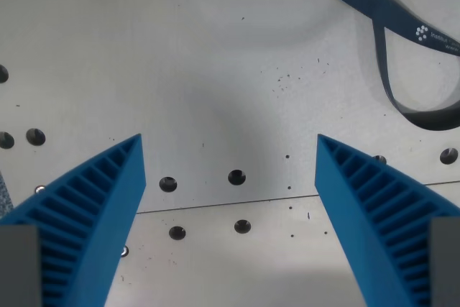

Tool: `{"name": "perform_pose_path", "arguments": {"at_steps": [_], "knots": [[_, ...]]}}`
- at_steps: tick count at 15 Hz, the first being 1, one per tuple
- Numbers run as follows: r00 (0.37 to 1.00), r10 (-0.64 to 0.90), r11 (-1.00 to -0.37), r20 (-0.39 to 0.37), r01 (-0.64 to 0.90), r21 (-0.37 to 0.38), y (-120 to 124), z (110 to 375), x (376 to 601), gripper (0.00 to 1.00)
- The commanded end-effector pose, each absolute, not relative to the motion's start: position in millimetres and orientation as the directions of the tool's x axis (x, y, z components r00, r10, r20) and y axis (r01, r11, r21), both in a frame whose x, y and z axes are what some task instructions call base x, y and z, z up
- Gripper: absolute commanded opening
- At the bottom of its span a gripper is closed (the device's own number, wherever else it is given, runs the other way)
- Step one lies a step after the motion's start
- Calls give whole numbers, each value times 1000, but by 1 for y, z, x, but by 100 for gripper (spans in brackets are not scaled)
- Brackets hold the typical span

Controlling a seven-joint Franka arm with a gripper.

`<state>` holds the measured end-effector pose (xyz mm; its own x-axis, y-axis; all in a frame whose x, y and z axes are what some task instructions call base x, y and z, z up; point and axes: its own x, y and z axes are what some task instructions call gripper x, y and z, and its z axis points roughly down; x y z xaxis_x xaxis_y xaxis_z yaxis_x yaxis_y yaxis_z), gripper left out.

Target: Move in base negative y

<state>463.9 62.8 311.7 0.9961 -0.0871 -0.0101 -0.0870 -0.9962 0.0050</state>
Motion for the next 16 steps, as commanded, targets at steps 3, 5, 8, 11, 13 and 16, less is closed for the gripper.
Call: {"name": "perform_pose_path", "arguments": {"at_steps": [3, 5, 8, 11, 13, 16], "knots": [[996, -88, -996, -7, -88, 5, 48, 313, 465, 100], [996, -88, -996, -7, -88, 5, 37, 313, 466, 100], [996, -88, -996, -7, -88, 5, 22, 313, 468, 100], [996, -88, -996, -7, -88, 5, 7, 313, 469, 100], [996, -88, -996, -7, -88, 5, -3, 313, 470, 100], [996, -88, -996, -7, -88, 5, -18, 313, 472, 100]]}}
